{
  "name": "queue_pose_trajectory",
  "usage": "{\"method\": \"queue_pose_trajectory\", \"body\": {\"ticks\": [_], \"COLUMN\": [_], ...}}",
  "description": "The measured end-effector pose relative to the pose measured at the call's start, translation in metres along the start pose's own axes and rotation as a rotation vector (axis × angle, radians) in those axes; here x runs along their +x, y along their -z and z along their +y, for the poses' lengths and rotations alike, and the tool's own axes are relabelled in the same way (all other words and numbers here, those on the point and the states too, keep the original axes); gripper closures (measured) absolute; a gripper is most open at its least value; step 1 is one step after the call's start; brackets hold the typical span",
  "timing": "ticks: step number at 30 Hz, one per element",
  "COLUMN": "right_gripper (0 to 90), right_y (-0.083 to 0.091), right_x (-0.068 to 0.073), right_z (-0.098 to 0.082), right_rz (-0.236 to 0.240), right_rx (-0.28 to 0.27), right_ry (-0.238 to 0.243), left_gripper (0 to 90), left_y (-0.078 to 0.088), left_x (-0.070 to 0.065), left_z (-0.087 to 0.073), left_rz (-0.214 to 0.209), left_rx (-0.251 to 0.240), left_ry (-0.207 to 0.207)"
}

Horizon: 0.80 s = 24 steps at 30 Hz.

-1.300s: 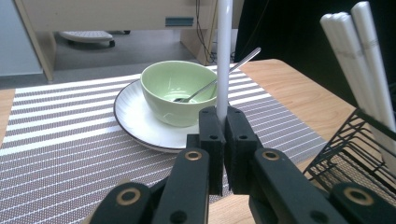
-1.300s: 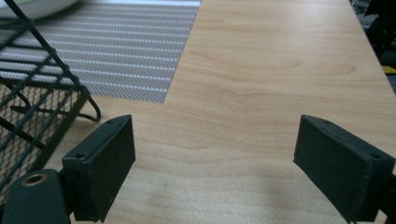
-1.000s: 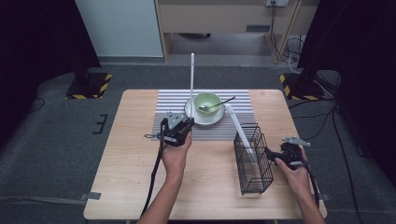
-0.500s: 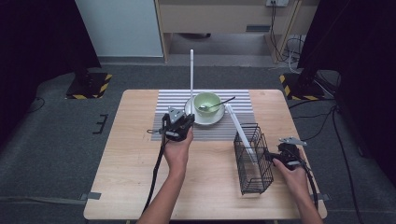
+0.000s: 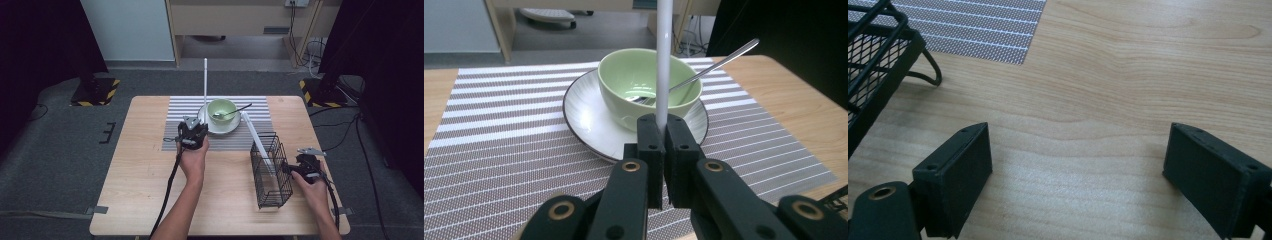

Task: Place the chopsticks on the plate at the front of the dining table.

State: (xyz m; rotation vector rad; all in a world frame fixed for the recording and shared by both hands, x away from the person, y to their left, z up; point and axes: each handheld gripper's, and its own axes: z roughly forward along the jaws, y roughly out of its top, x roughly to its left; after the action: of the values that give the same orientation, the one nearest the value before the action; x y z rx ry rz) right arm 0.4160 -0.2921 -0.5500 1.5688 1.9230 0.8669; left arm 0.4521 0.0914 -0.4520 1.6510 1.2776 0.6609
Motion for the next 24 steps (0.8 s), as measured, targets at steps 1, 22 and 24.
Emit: {"method": "queue_pose_trajectory", "body": {"ticks": [1, 22, 24], "right_gripper": [11.9, 11.9, 11.9], "right_y": [0.000, 0.005, 0.005], "right_x": [0.000, 0.005, 0.005], "right_z": [0.000, -0.004, -0.005], "right_rz": [0.000, 0.006, 0.005], "right_rx": [0.000, 0.001, 0.001], "right_ry": [0.000, 0.006, 0.005], "left_gripper": [86.6, 86.6, 86.6], "left_y": [0.000, -0.033, -0.035], "left_x": [0.000, 0.010, 0.011], "left_z": [0.000, -0.019, -0.020], "left_rz": [0.000, 0.095, 0.106], "left_rx": [0.000, 0.105, 0.108], "left_ry": [0.000, 0.078, 0.081]}}
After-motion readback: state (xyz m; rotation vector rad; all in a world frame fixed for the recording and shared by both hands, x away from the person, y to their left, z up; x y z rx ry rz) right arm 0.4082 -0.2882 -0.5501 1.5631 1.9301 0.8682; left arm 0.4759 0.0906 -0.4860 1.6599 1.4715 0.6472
